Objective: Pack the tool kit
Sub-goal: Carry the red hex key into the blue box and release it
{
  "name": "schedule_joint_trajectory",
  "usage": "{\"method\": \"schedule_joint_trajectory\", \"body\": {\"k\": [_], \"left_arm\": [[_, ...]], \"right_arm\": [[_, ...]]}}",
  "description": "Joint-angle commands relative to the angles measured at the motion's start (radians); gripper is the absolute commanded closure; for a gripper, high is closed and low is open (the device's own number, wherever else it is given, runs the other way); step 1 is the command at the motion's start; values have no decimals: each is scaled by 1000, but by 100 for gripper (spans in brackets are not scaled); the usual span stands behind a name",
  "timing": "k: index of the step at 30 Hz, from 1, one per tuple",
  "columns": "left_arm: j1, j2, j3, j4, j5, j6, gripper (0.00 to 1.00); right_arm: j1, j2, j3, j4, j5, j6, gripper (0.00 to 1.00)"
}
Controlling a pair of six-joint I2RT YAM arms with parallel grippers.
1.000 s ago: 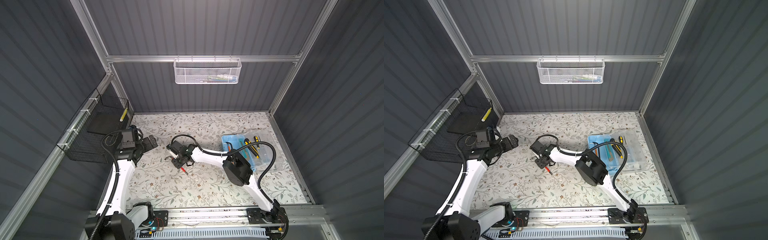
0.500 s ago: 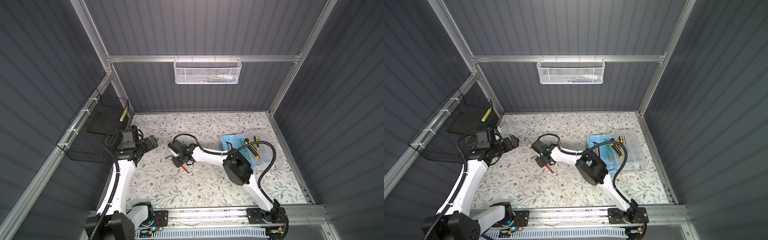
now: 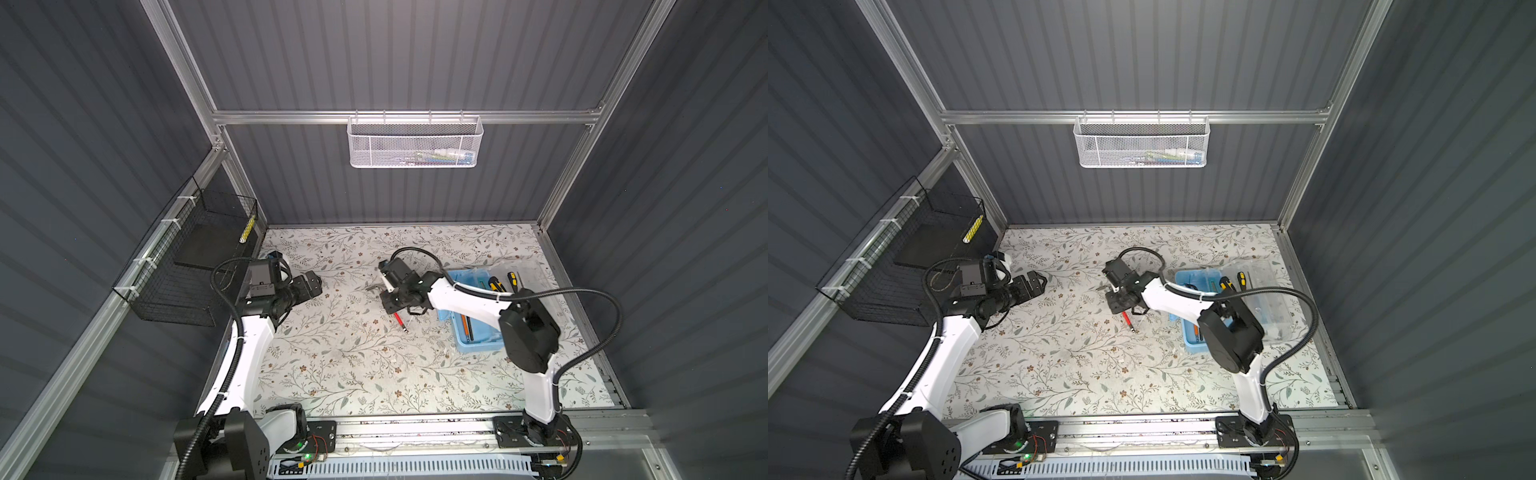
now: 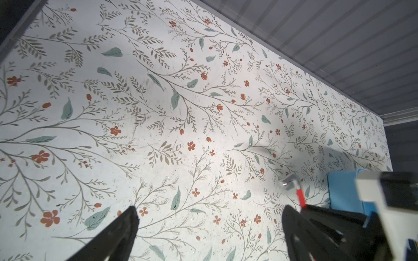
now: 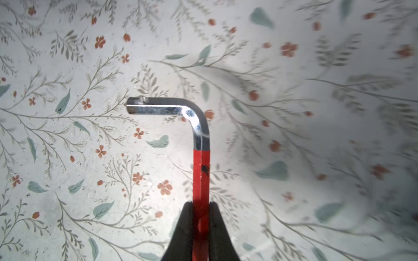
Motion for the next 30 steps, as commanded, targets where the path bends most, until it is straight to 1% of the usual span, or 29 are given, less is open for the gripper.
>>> {"method": "schedule_joint_trajectory", "body": {"k": [1,4,6,7,10,12,15,20,26,30], "left_arm": [[7,2,-39,49,82,-14,1],[5,-3,-81,113,116,-50,1],[4,-7,-109,153,162,-59,1],[2,-5,-115,160,162,-67,1],[-5,16,-119,163,177,-69,1],[-20,25,-121,170,178,-69,1],[-53,41,-123,179,170,-75,1],[-93,58,-120,180,152,-78,1],[-108,47,-116,166,134,-77,1],[-110,40,-114,155,133,-69,0]], "right_arm": [[-61,-137,-102,20,91,29,97],[-139,-264,-219,-10,143,45,97],[-192,-338,-288,-11,166,57,97],[-218,-372,-322,-13,178,62,97],[-286,-441,-401,-10,206,73,97],[-325,-456,-429,-14,214,79,97],[-356,-446,-454,-9,235,78,98],[-377,-374,-446,0,241,83,98],[-378,-293,-438,9,240,90,97],[-378,-259,-454,39,266,92,95]]}}
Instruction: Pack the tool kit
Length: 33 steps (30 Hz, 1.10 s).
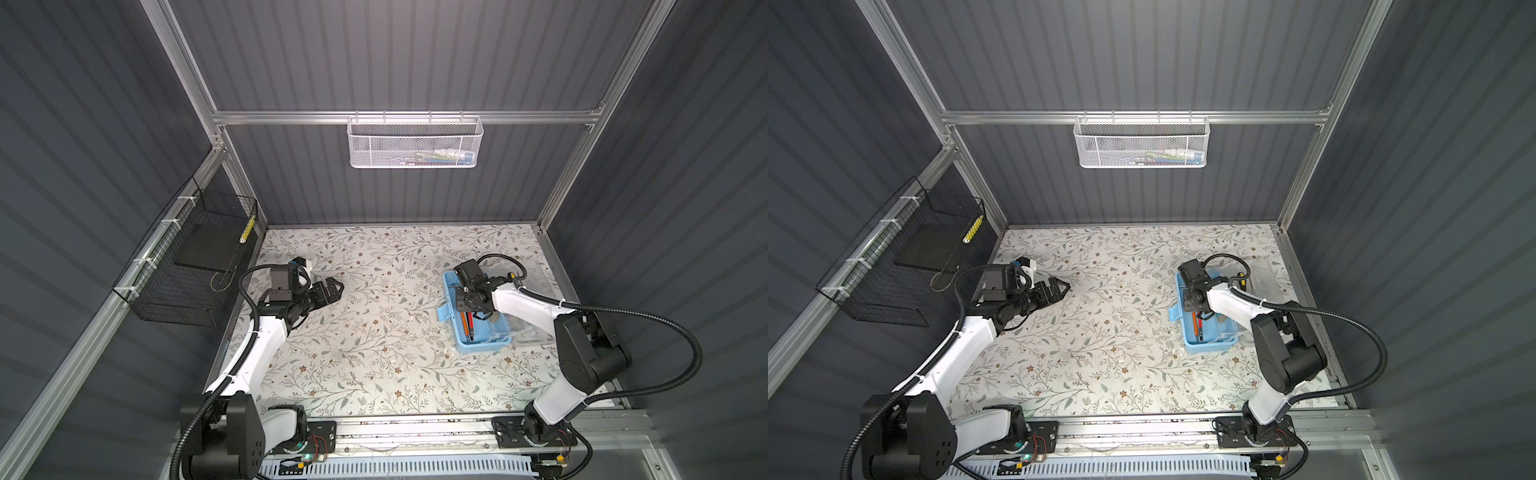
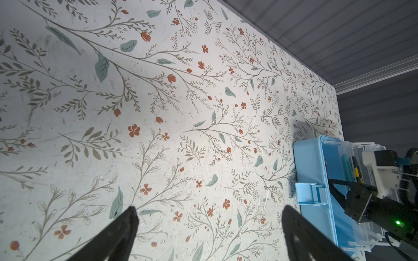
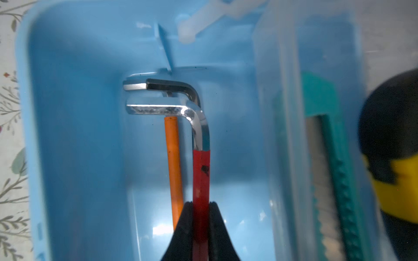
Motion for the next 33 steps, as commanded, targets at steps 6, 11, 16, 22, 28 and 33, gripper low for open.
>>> {"method": "schedule_joint_trajectory", "body": {"k": [6,11,16,22,28,33], "left_arm": [[-7,-10,-2,-19,-4,5,1],[-12,-20,-2,-32,-4,13,1],[-16,-13,5,-38,-42,20,1],[-61,3,14,-36,-66,24,1],[-164,63,1,42,-74,-12,1],[-279,179,22,123,-78,-27,43]], "right_arm": [[-2,64,15,49,28,19,91],[-1,63,28,35,48,5,79],[4,22,65,-15,46,-14,67],[16,-91,130,-96,11,-34,56],[-74,-308,144,-179,30,-101,44],[-401,-465,96,-186,-92,-139,43]]}}
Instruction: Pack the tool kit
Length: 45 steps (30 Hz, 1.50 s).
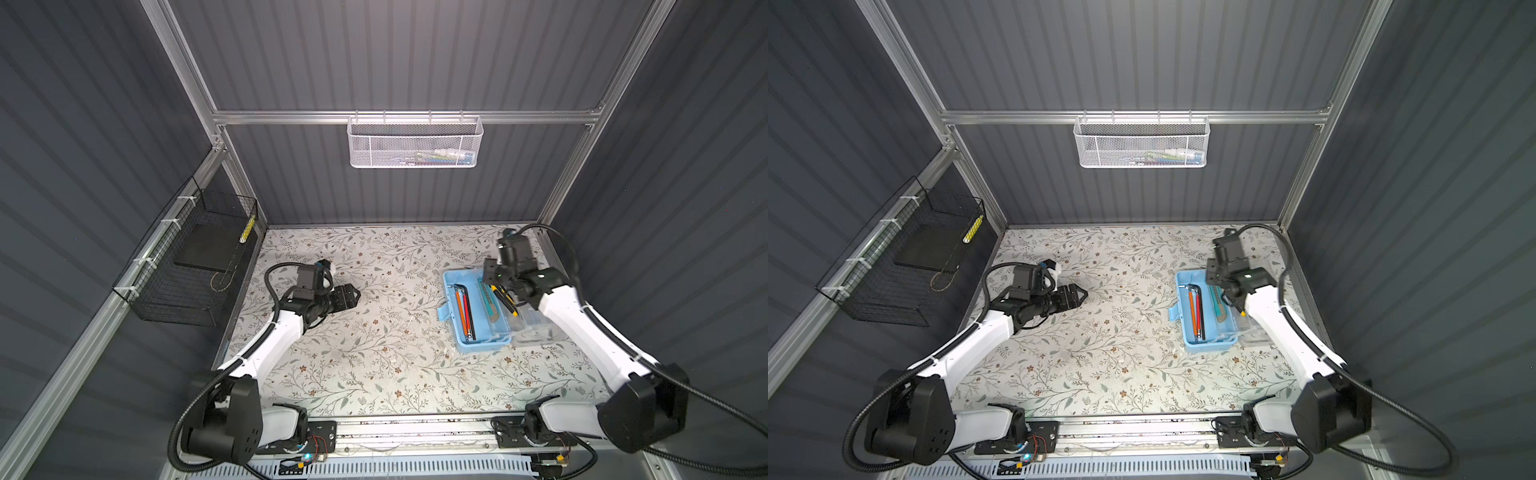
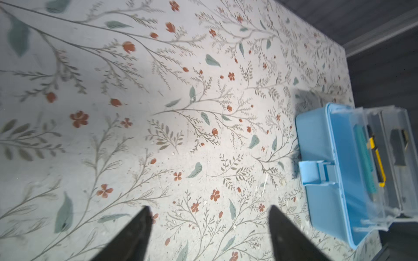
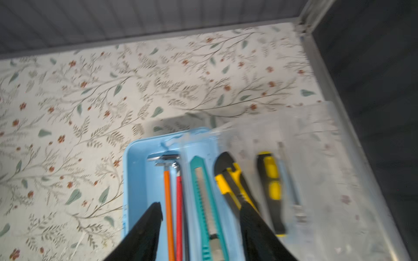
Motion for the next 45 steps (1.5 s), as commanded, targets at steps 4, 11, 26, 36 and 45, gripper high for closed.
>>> {"method": "schedule_joint_trajectory", "body": {"k": [4,11,26,36,45], "left_arm": [[-132,156,73,108,0,-12,96],[-298,327,180,202,-11,-14,100],[-439,500,256,297,29,-59,100],[-464,542,291,319,56,-66,100],[-471,545,291,312,56,-68,100]], "right_arm": [[-382,-125,-107,21,-237,14,43],[-583,-103,-162,93,-354,61,44],[-692,120,-147,146,-425,69,69],[-593,188,-158,71,-359,30,70],[-492,118,-196,31,-420,48,69]]}}
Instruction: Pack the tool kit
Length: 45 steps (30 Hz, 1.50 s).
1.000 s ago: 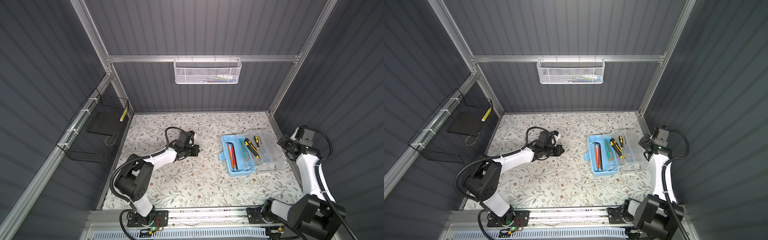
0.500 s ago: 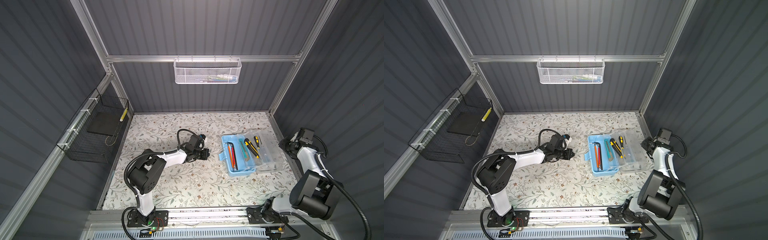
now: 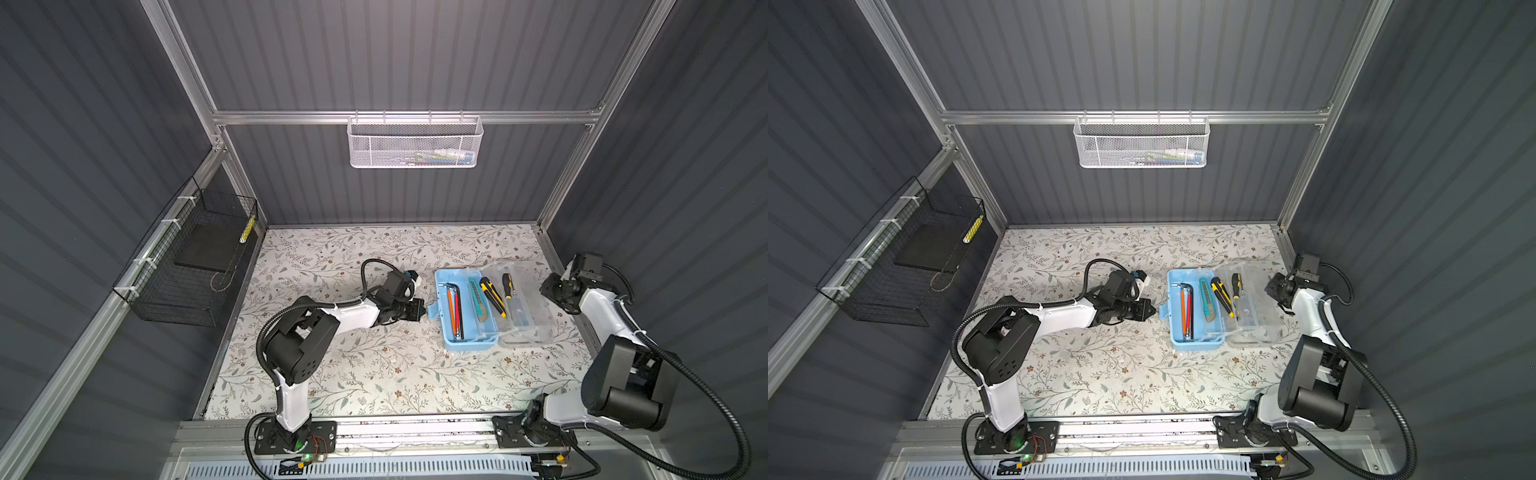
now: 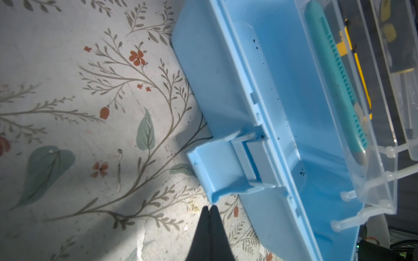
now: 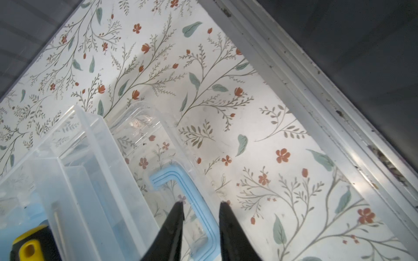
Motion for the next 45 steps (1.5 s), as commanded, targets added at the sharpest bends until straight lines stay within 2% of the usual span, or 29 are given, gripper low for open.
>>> {"method": "schedule_joint_trajectory", "body": {"k": [1,3,5,9,18,22,26,31,33,35,37,40,42,45], "left_arm": [[-11,4,24,1,14,-9,100],[-11,7,24,1,14,-9,100],[-14,5,21,0,46,-7,100],[-12,-25,9,-41,30,13,100],[-10,-171,-50,-240,-182,83,100],[21,-239,-82,-329,-298,109,100],[111,-314,-123,-358,-299,119,100],[158,-380,-128,-396,-332,162,100],[161,-390,-135,-393,-344,164,100],[164,-383,-148,-374,-339,157,100],[166,-368,-160,-347,-317,150,100],[168,-351,-195,-274,-284,146,100],[170,-351,-219,-224,-264,148,100],[169,-360,-242,-177,-243,160,100]], "right_arm": [[45,-61,-46,-72,-80,12,69],[63,-90,-69,-61,-119,37,69],[97,-107,-85,-57,-119,51,69],[183,-93,-91,-69,-113,64,69],[365,-43,-75,-52,-120,105,67],[405,-95,-70,-73,-77,123,65],[377,-144,-39,-112,-5,91,62],[266,-158,-23,-104,-68,56,62],[203,-147,-29,-87,-135,45,63],[133,-126,-56,-35,-207,47,71],[78,-89,-88,24,-306,56,84],[41,2,-102,82,-421,55,96],[37,60,-110,128,-479,53,100],[29,161,-102,171,-557,53,100]]}}
